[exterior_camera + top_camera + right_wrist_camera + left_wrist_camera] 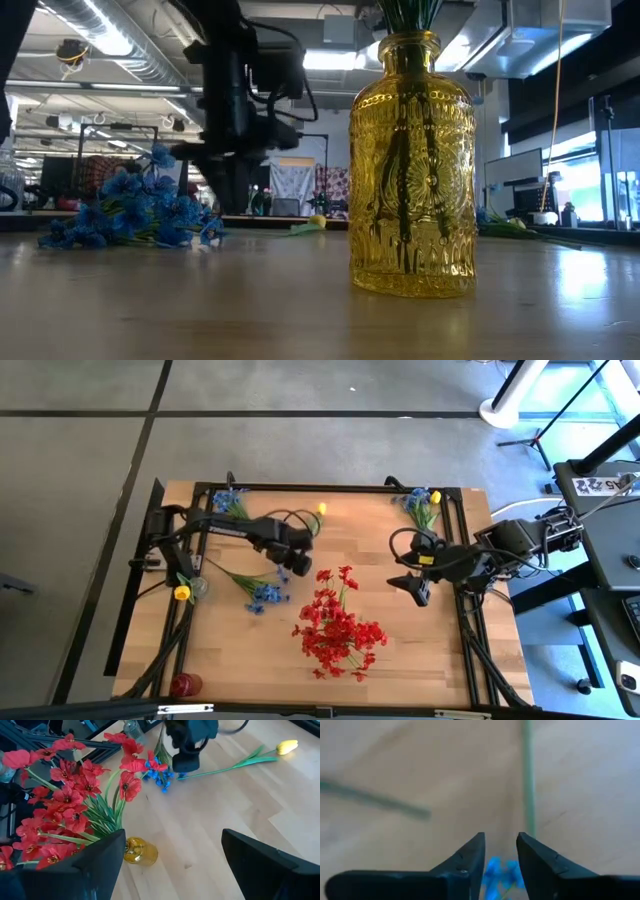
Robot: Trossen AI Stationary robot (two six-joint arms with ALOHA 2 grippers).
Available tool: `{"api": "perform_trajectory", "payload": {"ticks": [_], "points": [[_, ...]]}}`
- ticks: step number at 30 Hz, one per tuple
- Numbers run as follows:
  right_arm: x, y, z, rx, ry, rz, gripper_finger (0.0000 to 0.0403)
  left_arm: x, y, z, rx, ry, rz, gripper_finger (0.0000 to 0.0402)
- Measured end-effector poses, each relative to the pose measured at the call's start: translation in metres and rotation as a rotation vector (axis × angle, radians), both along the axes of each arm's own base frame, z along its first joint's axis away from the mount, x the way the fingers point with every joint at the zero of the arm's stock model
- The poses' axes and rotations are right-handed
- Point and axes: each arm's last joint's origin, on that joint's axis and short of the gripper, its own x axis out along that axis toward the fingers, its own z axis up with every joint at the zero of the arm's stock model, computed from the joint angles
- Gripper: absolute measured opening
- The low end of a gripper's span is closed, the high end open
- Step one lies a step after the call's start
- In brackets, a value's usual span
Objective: Sort flowers into vase by color
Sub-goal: Put the left yellow tulip into the transparent vase
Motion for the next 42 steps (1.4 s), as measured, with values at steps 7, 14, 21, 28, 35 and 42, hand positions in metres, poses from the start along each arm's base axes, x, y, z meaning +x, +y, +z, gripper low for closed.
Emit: {"api": "perform_trajectory", "payload": {"ticks": [7, 14, 21, 28, 35, 42], "points": [[0.002, -0.009, 0.001, -0.066, -0.025, -0.099, 0.0330, 0.017, 0.067, -0.006, 0.119, -0.270, 0.103, 0.0127], [0.008, -0.027, 0.000, -0.020, -0.004, -0.152, 0.0331, 0.031, 0.092, -0.027, 0.193, -0.374, 0.142, 0.0127], [0.011, -0.040, 0.000, -0.008, -0.002, -0.207, 0.0331, 0.037, 0.092, -0.053, 0.209, -0.321, 0.172, 0.0127], [0.013, -0.049, 0.000, -0.010, -0.003, -0.249, 0.0331, 0.045, 0.079, -0.059, 0.258, -0.306, 0.132, 0.0060], [0.013, -0.050, 0.000, -0.019, -0.001, -0.245, 0.0331, 0.040, 0.075, -0.023, 0.256, -0.392, 0.108, 0.0007], [0.014, -0.037, 0.004, -0.037, -0.046, -0.169, 0.0330, 0.007, 0.054, 0.097, 0.509, -0.619, -0.041, 0.0004]]}}
